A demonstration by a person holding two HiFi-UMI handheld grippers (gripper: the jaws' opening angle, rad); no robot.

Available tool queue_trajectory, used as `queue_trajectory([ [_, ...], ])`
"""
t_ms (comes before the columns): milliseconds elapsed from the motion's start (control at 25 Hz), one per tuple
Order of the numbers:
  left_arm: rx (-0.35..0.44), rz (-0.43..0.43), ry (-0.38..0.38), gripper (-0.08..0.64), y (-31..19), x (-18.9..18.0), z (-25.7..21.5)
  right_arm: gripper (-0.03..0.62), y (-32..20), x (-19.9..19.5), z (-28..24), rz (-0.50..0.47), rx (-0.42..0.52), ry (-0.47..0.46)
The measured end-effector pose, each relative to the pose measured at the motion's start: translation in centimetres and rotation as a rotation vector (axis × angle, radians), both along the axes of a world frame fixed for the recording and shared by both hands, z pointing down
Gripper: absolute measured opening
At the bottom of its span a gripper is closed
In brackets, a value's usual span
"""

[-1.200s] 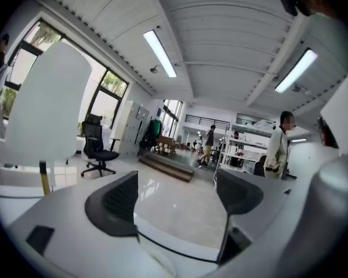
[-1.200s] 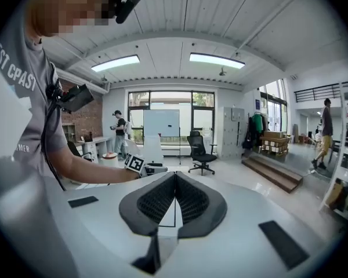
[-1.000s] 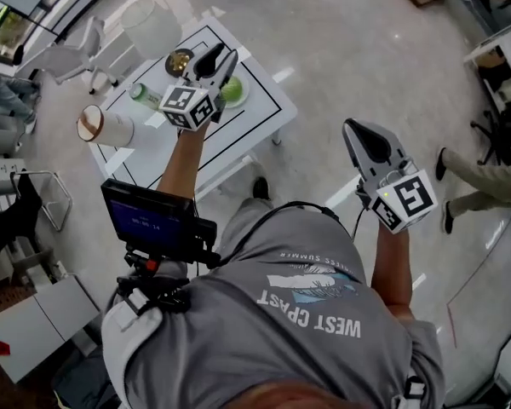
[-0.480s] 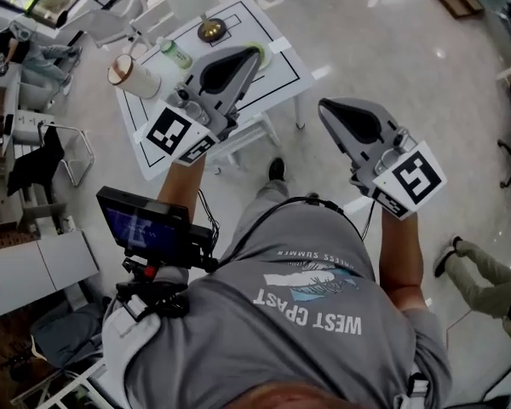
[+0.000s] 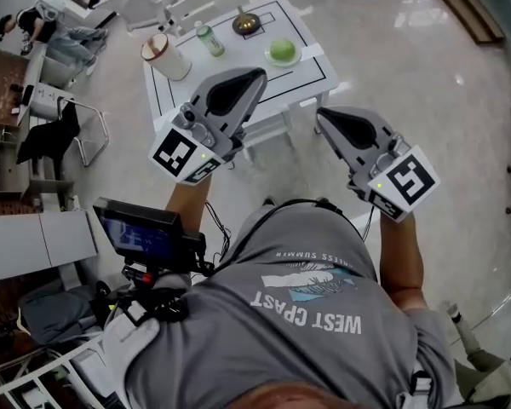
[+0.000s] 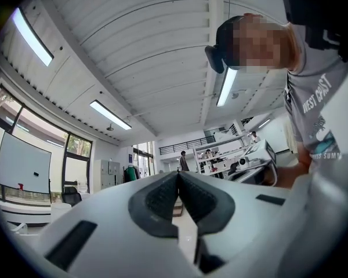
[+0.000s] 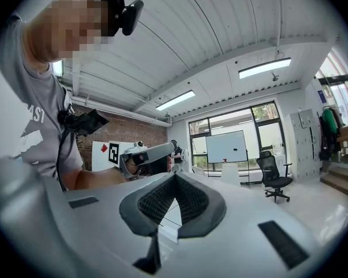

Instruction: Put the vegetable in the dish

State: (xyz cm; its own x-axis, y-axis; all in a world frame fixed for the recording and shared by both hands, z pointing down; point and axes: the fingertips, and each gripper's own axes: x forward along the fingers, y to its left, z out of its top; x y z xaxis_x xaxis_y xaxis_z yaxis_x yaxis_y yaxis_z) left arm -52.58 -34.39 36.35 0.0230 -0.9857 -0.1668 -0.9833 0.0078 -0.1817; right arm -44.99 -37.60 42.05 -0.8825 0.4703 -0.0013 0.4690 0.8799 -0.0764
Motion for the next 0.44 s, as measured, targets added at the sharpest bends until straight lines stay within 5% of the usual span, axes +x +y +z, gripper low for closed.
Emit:
queue_trajectory([
  [120, 0.062, 0.055, -0.027, 0.008, 4.6, 8.4, -3.6, 0.006, 4.4, 8.0, -3.4, 0.057, 0.049, -0.009],
  [200, 0.071, 0.05, -0.02, 0.008, 4.0, 7.5, -4.4, 0.006, 3.5, 6.8, -4.3, 0.056, 0.05, -0.001],
  [280, 0.056, 0.028, -0.003, 0.008, 0.2, 1.7, -4.3, 0.006, -0.5, 0.7, -4.2, 0.03, 0.03, 0.014],
  [440, 0.027, -0.033, 0.032, 0.008, -11.7, -15.5, -3.5, 0.006, -12.2, -16.4, -3.1, -0.041, 0.002, 0.053],
])
